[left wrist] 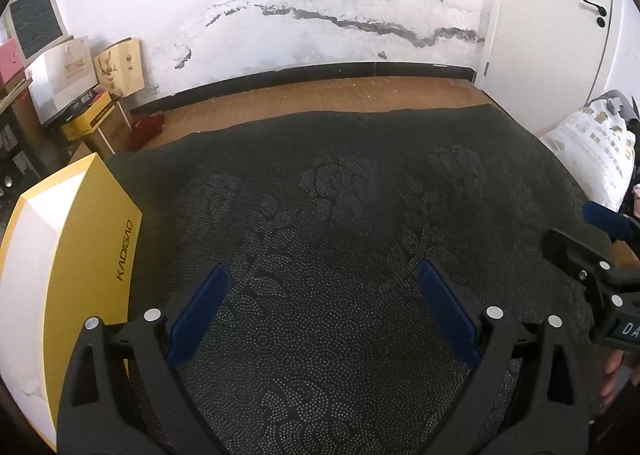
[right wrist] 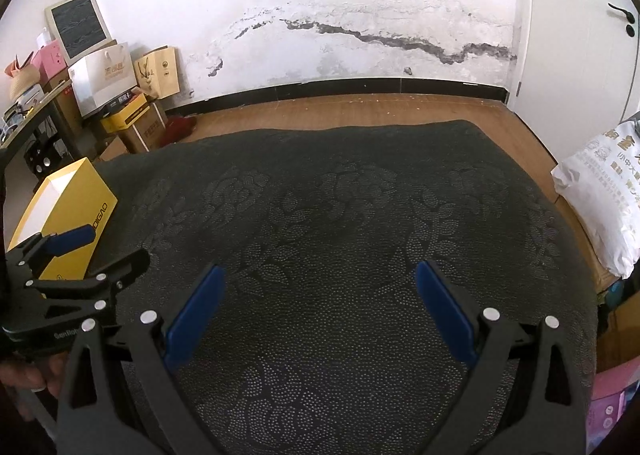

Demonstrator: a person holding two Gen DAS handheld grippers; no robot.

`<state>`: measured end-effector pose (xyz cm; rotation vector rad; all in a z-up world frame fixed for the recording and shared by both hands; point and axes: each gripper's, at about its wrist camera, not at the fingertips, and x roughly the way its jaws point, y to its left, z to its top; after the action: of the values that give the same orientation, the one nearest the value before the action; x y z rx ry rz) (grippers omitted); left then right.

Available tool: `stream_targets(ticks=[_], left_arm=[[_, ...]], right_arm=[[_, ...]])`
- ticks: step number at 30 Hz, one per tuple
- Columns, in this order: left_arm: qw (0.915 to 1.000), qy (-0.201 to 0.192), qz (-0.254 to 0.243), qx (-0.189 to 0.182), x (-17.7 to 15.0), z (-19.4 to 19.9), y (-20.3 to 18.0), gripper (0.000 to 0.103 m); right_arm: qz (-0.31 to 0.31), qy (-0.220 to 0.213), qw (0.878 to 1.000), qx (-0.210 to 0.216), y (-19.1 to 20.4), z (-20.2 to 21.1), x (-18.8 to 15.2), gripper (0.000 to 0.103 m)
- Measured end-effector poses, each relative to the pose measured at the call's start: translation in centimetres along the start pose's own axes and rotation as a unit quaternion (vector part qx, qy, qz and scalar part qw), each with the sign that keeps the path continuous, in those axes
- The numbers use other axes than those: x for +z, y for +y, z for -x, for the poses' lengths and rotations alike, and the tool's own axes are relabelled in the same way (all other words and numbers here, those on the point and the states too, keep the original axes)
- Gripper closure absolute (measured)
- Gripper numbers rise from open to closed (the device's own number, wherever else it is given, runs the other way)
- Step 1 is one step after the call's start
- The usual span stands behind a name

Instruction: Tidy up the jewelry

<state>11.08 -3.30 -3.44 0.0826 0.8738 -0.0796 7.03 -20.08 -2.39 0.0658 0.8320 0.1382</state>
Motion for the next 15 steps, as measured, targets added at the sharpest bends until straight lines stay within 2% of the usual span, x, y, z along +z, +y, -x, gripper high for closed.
stream_targets(ticks=[15], left_arm=[[0.9999, 0.002, 0.008, 0.008, -0.2, 0.2, 1.3, 0.010]], right_arm=[[0.008, 0.004, 1.000, 0.004, 1.1, -0.6, 0.1, 0.010]])
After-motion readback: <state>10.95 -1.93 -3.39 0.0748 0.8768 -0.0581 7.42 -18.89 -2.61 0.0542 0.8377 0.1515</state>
